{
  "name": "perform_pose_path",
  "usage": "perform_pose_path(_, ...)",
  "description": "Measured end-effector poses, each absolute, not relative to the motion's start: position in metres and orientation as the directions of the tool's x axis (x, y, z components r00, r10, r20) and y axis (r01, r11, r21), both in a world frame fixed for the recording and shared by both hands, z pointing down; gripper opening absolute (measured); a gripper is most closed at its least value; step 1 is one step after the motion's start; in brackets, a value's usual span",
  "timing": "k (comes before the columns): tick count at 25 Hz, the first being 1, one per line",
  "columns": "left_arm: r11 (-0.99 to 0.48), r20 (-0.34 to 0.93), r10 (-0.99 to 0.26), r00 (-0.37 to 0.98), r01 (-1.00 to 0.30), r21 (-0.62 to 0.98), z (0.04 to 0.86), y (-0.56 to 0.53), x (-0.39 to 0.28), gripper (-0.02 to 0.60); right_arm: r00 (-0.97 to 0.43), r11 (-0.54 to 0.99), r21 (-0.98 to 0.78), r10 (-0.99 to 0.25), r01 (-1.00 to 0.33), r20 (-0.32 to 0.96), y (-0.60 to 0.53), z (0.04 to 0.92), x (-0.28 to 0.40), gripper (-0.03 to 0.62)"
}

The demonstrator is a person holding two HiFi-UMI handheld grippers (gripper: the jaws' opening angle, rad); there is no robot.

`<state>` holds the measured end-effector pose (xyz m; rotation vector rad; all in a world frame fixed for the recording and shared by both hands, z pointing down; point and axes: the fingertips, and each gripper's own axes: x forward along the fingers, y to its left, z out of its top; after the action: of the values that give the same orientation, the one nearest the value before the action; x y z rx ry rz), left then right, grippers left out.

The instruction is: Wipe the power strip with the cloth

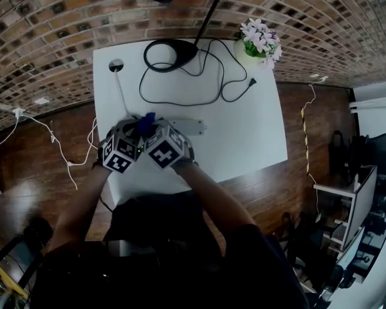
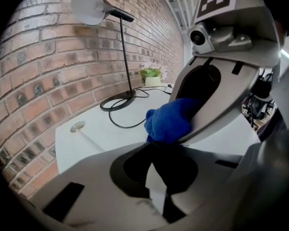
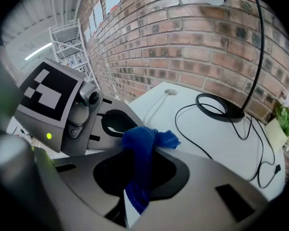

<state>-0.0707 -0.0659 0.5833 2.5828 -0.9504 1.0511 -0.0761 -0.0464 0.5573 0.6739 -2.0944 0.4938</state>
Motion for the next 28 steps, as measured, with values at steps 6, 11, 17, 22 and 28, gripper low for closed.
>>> perform_pose_path(6,-0.781,0.685,-0.507,0.522,-0.615,-0.109,0.583,-0.066,-0.070,0.006,-0.531,0.753,-0.157,-0.284,-0.639,0.798,-0.052,0.557,-0.068,0.060)
perform_pose_path(11,-0.783,0.703,-0.503,0.503,-0.609,-0.125,0.583,-0.066,-0.068,0.008,-0.552,0.759,-0.174,-0.276,-0.627,0.787,-0.052,0.554,-0.068,0.060)
perform_pose_path(17,-0.779,0.722,-0.500,0.479,-0.612,-0.134,0.584,-0.066,-0.068,0.008,-0.508,0.784,-0.142,-0.242,-0.604,0.826,-0.050,0.558,-0.071,0.061)
perform_pose_path(22,-0.766,0.723,-0.508,0.468,-0.630,-0.130,0.584,-0.066,-0.068,0.008,-0.507,0.806,-0.141,-0.216,-0.576,0.834,-0.050,0.557,-0.071,0.062)
perform_pose_path(28,-0.764,0.732,-0.511,0.451,-0.628,-0.146,0.586,-0.066,-0.067,0.009,-0.515,0.824,-0.146,-0.195,-0.548,0.835,-0.049,0.559,-0.066,0.063)
